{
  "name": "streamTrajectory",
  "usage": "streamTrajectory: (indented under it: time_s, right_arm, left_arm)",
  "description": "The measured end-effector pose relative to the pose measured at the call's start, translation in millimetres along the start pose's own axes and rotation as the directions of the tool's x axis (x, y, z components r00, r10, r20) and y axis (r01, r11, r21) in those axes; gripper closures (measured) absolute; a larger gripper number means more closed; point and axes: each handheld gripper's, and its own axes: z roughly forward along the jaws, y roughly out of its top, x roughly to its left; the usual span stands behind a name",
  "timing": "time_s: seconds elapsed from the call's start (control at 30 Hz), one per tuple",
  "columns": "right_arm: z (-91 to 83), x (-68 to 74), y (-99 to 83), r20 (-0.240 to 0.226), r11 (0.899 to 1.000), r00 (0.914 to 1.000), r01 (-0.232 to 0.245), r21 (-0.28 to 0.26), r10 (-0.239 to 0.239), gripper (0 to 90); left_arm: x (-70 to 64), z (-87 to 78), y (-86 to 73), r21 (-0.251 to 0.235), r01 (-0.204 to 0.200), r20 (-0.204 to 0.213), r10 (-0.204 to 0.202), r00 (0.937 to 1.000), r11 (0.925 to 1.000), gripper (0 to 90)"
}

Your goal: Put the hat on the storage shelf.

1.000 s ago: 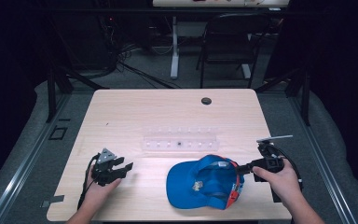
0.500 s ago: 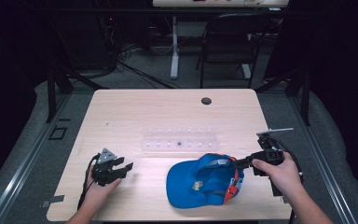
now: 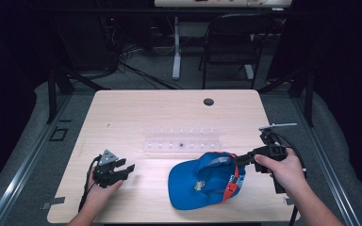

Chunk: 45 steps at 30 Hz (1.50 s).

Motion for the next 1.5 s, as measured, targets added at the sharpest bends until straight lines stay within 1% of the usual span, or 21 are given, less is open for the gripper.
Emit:
streamTrajectory:
  time_s: [0.03,0.07,0.1,0.17,0.23,0.3,0.33,0.43,0.47,0.5,0.53,0.57,0.73,0.87,1.0,1.03,1.1,1.13,1.23,1.4,1.5]
  right_arm:
    - [-1.5,1.0,0.7,-0.001,1.0,0.9999,0.011,0.011,-0.011,78.1]
    - [-0.9,2.8,0.6,-0.002,1.0,1.0,-0.002,-0.003,0.002,78.1]
    - [-2.6,3.9,1.4,-0.006,1.0,1.0,0.001,0.012,0.0,78.1]
    - [-3.4,6.0,2.4,-0.015,1.0,0.9998,0.013,0.013,-0.013,78.1]
    - [-3.3,9.3,2.9,-0.022,1.0,0.9997,0.004,0.007,-0.004,78.1]
    - [-3.4,12.9,3.6,-0.02,1.0,0.9997,0.012,0.011,-0.011,78.1]
    - [-3.7,14.9,4.1,-0.026,1.0,0.9996,0.007,0.019,-0.007,78.1]
    - [-2.0,18.6,5.0,-0.046,1.0,0.9987,0.021,0.012,-0.02,78.1]
    - [-1.9,20.4,5.5,-0.055,1.0,0.9983,0.018,0.023,-0.016,78.1]
    - [-0.5,21.6,5.7,-0.063,0.999,0.9975,0.033,0.025,-0.031,78.1]
    - [1.1,23.7,5.6,-0.063,1.0,0.9977,0.024,0.018,-0.023,78.1]
    - [2.2,25.1,5.8,-0.074,0.999,0.9969,0.028,0.024,-0.026,78.1]
    - [7.2,31.8,8.2,-0.128,0.999,0.9913,0.037,0.028,-0.034,78.1]
    - [8.1,38.0,10.5,-0.157,0.998,0.9867,0.049,0.036,-0.042,78.2]
    - [8.8,44.4,12.2,-0.18,0.998,0.9826,0.051,0.024,-0.046,78.2]
    - [8.6,48.2,12.9,-0.199,0.998,0.9788,0.053,0.025,-0.047,78.2]
    - [8.8,52.7,13.0,-0.215,0.998,0.9754,0.056,0.023,-0.049,78.2]
    - [8.7,54.6,13.2,-0.231,0.998,0.9714,0.063,0.031,-0.054,78.2]
    - [10.0,62.6,13.4,-0.253,0.997,0.9653,0.074,0.033,-0.064,78.2]
    - [12.0,75.4,15.5,-0.265,0.995,0.9608,0.095,0.039,-0.081,78.2]
    - [13.3,81.7,16.9,-0.281,0.994,0.9561,0.1,0.042,-0.084,78.2]
  left_arm:
    - [0.0,0.1,0.0,0.0,0.0,0.0,0.0,1.0,1.0,51.4]
    - [-0.1,0.2,0.0,0.001,-0.001,0.001,0.001,1.0,1.0,51.4]
    - [-0.1,0.3,0.1,0.0,-0.002,0.0,0.002,1.0,1.0,51.5]
    - [-0.2,0.5,0.1,0.001,-0.003,0.0,0.003,1.0,1.0,51.4]
    - [-0.1,0.6,0.1,0.002,-0.003,0.0,0.003,1.0,1.0,51.4]
    - [-0.1,0.7,0.1,0.002,-0.003,0.0,0.003,1.0,1.0,51.5]
    - [-0.1,0.8,0.1,0.002,-0.003,0.001,0.003,1.0,1.0,51.5]
    - [-0.1,0.7,0.1,0.001,-0.003,0.001,0.003,1.0,1.0,51.5]
    - [-0.1,0.5,0.1,0.001,-0.003,0.001,0.003,1.0,1.0,51.5]
    - [-0.1,0.5,0.0,0.001,-0.003,0.001,0.003,1.0,1.0,51.5]
    - [-0.1,0.4,0.0,0.002,-0.001,0.002,0.001,1.0,1.0,51.5]
    - [-0.1,0.4,0.0,0.001,-0.001,0.002,0.001,1.0,1.0,51.5]
    - [0.3,0.5,0.1,0.002,-0.004,0.0,0.004,1.0,1.0,51.4]
    - [0.4,0.5,0.1,0.003,-0.005,0.001,0.005,1.0,1.0,51.5]
    - [0.9,0.1,0.2,0.007,-0.003,0.005,0.003,1.0,1.0,51.5]
    - [0.8,0.0,0.2,0.006,-0.002,0.005,0.002,1.0,1.0,51.5]
    - [0.2,0.4,-0.1,-0.001,0.002,0.002,-0.002,1.0,1.0,51.5]
    - [0.3,0.4,0.0,0.001,-0.002,0.003,0.002,1.0,1.0,51.4]
    - [0.0,0.4,0.1,0.0,0.001,0.002,-0.001,1.0,1.0,51.5]
    - [0.2,0.3,0.0,-0.002,0.003,0.002,-0.003,1.0,1.0,51.5]
    - [0.7,-0.3,0.2,0.002,-0.001,0.004,0.001,1.0,1.0,51.5]
